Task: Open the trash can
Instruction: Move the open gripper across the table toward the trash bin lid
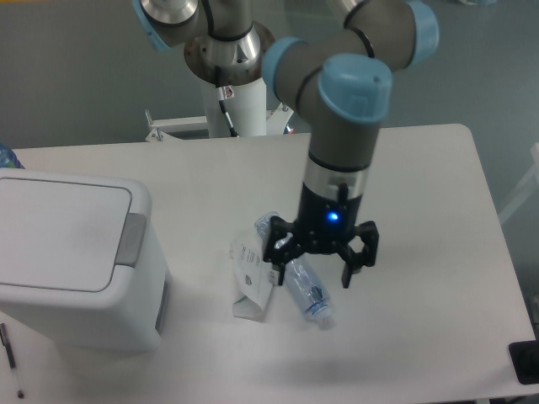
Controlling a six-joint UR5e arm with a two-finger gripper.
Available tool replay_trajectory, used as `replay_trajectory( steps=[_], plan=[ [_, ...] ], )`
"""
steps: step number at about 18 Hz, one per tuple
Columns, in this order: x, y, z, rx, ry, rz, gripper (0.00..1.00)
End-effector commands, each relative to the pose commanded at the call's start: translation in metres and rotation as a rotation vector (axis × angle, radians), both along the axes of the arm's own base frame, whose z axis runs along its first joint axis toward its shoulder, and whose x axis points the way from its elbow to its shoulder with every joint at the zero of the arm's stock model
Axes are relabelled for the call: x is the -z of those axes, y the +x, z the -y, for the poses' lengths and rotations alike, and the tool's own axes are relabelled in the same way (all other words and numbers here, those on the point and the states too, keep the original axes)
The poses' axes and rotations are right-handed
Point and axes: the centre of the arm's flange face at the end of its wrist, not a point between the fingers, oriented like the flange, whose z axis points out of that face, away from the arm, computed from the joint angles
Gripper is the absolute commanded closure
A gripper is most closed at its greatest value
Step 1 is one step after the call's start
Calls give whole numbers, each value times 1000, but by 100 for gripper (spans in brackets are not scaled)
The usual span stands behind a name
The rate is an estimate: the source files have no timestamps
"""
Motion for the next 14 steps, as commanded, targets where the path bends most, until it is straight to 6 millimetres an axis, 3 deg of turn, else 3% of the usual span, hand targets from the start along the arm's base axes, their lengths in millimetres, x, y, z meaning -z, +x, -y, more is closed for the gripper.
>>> replay_trajectory(
  steps=[14],
  plan=[
    [-30, 76, -28, 60, 38, 5, 0]
  ],
)
